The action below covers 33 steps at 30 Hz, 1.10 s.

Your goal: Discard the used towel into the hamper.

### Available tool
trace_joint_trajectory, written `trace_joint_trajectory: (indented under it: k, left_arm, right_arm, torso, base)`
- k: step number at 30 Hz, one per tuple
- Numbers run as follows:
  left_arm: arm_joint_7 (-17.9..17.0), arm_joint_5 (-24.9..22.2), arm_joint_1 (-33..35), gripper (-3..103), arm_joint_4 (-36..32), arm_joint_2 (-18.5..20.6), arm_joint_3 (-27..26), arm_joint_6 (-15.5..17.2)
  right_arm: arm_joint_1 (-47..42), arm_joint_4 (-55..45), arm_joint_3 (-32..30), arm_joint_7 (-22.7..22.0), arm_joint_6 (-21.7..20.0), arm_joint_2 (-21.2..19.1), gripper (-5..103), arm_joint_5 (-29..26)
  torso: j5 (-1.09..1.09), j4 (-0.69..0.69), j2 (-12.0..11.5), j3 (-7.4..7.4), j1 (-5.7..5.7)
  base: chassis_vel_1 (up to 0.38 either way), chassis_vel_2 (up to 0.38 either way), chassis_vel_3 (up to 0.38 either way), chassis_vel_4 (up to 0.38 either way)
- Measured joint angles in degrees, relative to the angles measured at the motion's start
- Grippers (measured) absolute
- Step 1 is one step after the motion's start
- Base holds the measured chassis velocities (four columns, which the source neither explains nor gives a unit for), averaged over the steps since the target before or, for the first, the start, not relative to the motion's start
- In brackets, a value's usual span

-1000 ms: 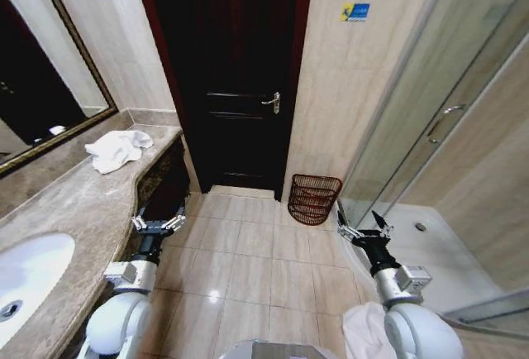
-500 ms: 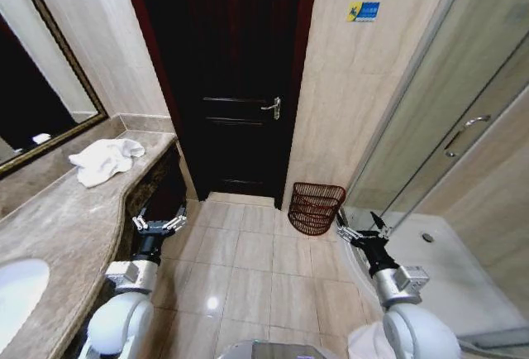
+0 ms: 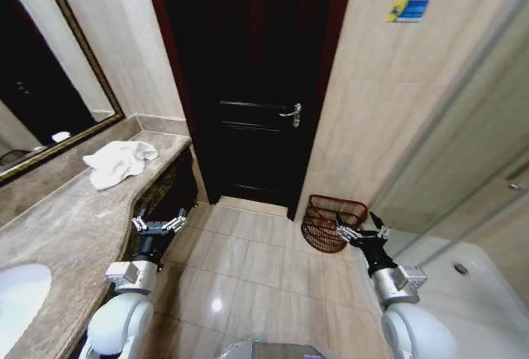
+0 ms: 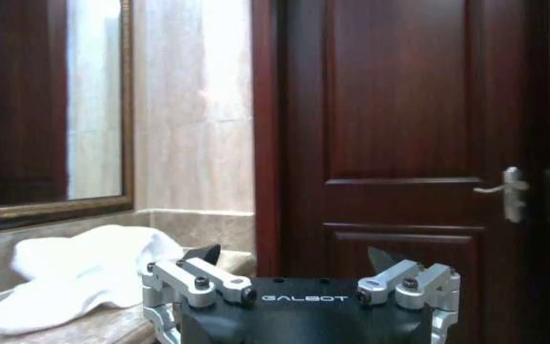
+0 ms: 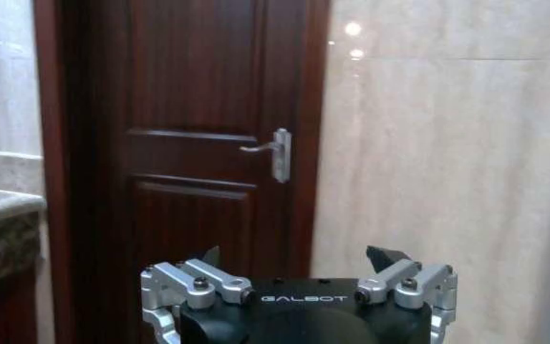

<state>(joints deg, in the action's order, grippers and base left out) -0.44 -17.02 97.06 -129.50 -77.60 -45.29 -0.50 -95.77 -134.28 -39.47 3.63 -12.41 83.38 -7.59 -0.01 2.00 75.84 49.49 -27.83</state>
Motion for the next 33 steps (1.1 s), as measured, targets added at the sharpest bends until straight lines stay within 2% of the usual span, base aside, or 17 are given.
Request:
trace_joint_trajectory:
  k: [33]
  left_arm:
    - [0.2, 0.5, 0.8, 100, -0.5, -0.9, -0.6, -0.6]
  right_arm:
    - [0.6, 0.4, 1.1, -0.4, 0.1, -0.3, 100, 0.3]
  torso:
    - [0.02, 0.00, 0.0, 0.01, 0.00]
  base:
    - [-0.043, 0.233, 0.228, -0.045]
